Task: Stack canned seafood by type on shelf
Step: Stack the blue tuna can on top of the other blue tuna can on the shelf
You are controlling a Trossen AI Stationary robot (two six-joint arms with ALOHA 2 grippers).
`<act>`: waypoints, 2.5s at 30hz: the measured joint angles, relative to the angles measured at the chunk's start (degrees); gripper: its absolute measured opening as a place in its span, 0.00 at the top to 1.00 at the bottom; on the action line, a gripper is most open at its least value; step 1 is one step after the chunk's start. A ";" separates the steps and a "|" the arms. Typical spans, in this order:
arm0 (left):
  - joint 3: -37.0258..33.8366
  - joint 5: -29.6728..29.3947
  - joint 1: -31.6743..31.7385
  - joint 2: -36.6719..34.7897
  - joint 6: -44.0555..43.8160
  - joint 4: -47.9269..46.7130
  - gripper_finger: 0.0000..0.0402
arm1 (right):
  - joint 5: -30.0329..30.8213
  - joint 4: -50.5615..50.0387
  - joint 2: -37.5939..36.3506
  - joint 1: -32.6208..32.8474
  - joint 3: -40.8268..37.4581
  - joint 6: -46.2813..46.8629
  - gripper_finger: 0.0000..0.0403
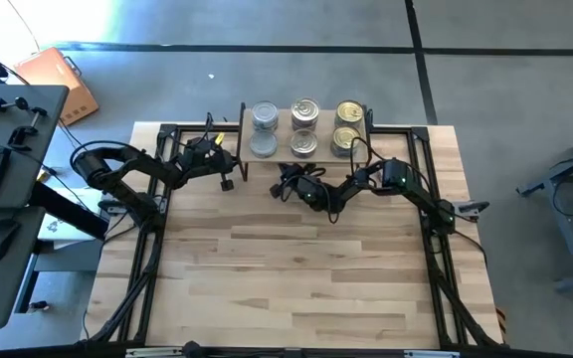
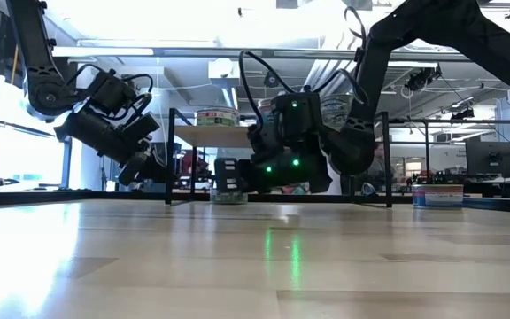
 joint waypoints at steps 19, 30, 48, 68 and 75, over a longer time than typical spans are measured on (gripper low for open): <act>0.00 -3.85 0.00 0.02 0.75 -0.03 1.00 | 1.36 -5.13 -0.24 3.05 0.11 3.84 1.00; 0.02 -2.81 0.00 0.04 5.96 -0.04 1.00 | 1.37 -15.76 -5.39 8.32 0.04 0.21 1.00; -6.90 -13.90 0.24 0.04 -5.94 3.58 1.00 | 9.09 -6.69 -12.59 19.30 -22.29 3.78 1.00; -15.15 -15.08 -17.01 0.00 -18.96 9.68 1.00 | 23.36 -95.13 -60.58 46.37 -14.80 28.01 1.00; -15.13 -15.05 -23.37 0.04 -21.48 10.81 1.00 | -3.07 -136.45 -63.02 37.54 -9.91 52.69 0.89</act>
